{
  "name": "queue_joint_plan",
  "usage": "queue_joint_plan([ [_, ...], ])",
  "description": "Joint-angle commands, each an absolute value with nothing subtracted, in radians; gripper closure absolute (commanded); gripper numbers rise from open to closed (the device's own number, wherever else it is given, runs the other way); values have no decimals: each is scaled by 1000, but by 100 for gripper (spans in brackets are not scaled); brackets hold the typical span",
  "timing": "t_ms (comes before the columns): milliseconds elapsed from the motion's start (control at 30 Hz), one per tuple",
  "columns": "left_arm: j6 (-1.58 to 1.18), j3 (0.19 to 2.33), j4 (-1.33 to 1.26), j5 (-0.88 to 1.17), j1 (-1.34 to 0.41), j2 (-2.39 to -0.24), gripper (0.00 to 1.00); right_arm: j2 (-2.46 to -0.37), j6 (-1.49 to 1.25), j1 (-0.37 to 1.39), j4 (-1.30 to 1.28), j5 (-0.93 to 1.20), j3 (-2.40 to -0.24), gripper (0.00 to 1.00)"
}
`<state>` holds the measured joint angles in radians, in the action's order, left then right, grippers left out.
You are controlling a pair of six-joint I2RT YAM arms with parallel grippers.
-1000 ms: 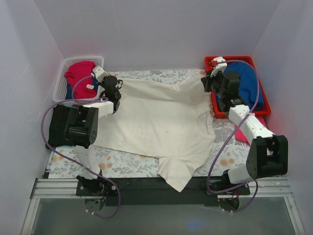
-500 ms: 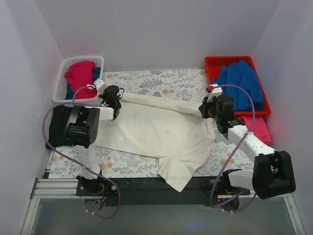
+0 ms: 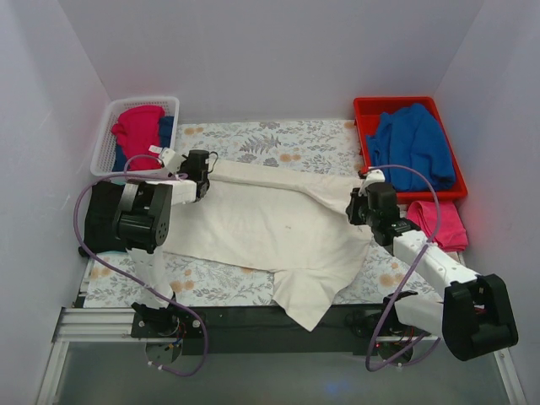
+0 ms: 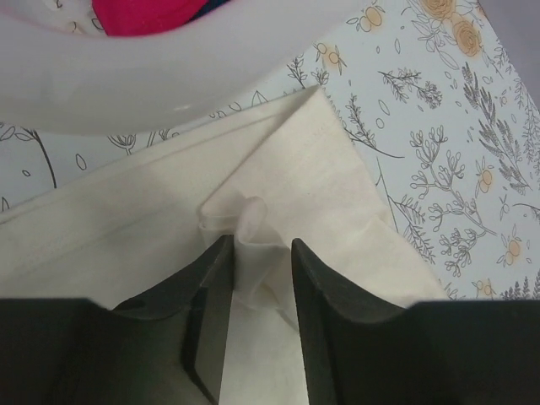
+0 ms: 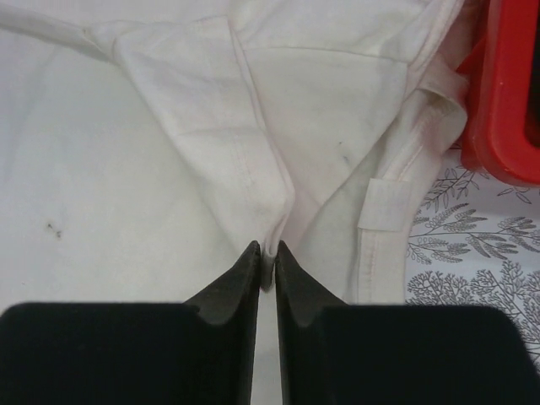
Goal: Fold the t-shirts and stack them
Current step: Fold the flattened tshirt in 1/3 of the way
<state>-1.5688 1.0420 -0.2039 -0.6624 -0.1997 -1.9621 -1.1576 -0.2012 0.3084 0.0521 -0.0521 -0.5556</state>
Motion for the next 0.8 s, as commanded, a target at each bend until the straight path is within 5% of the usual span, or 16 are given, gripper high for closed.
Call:
queue_joint_plan([
  [0,-1733,1092,0,-689,-195,-1953,61,-1092,-258,313,2,-107,-537,80],
  [333,-1868,1022,110,-793,-199,-1801,57,-959,-334,314,-104,-187,-518,68],
  [767,-1809,865,60,-816,-222,-1563,56,-1222,-345,449,-25,-51,-646,67],
])
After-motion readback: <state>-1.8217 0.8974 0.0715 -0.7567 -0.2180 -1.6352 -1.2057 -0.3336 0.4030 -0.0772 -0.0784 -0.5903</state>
